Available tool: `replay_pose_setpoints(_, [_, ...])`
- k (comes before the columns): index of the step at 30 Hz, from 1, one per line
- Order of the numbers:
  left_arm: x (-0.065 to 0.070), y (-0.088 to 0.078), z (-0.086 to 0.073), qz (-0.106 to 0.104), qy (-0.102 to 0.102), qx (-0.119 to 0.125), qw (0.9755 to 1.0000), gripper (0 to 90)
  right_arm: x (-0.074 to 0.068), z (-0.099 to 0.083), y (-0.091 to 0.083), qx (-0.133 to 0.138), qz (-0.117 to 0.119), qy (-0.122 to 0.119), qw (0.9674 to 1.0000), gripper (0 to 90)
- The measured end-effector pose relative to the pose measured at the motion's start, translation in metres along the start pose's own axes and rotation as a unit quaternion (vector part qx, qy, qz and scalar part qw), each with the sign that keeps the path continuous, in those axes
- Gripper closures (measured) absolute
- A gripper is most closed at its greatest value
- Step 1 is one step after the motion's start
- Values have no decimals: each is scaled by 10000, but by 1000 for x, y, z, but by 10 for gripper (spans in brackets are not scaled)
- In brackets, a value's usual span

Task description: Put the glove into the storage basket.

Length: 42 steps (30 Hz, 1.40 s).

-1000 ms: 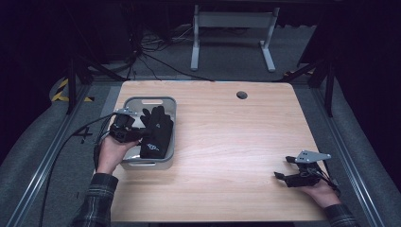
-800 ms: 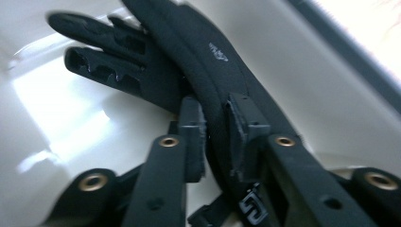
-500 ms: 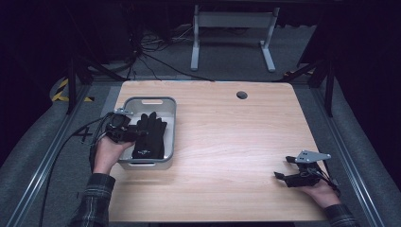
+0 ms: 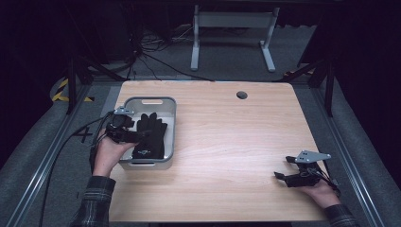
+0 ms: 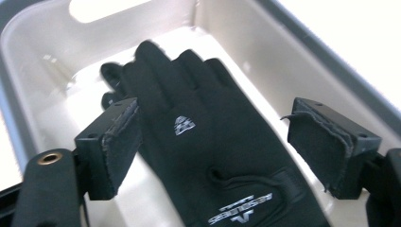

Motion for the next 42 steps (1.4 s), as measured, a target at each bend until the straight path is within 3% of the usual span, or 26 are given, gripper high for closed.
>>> replay_pose_setpoints(7, [29, -6, 16, -171, 204, 162, 9995, 168, 0, 0, 0, 0, -1, 1, 10000, 161])
replay_pose_setpoints(12, [59, -9, 27, -391, 425, 313, 9978, 168, 0, 0, 0, 0, -1, 0, 10000, 161])
replay_pose_setpoints(13, [59, -9, 27, -391, 425, 313, 9978, 168, 0, 0, 0, 0, -1, 0, 10000, 161])
replay_pose_setpoints(16, [81, -8, 35, -547, 527, 456, 9961, 168, 0, 0, 0, 0, 0, 1, 10000, 161])
replay_pose_setpoints(18, [85, -8, 37, -571, 563, 475, 9956, 168, 0, 0, 0, 0, 0, 0, 10000, 161])
replay_pose_setpoints(28, [139, 5, 46, -991, 844, 604, 9896, 168, 0, 0, 0, -1, 0, 6, 10000, 160])
replay_pose_setpoints(39, [182, 28, 44, -1300, 1086, 546, 9840, 168, 0, 0, 0, -2, 2, 3, 10000, 160])
replay_pose_setpoints(42, [188, 30, 43, -1352, 1132, 541, 9828, 168, 0, 0, 0, -2, 3, 3, 10000, 160])
Point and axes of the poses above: each handheld gripper's, and its own axes: y roughly forward along the jaws, z roughly out of its top, x roughly to its right, the point moved 9 cm from there along y, roughly forward along the jaws, and after that the axes turned 8 degrees about z, right-handed, at the moved point
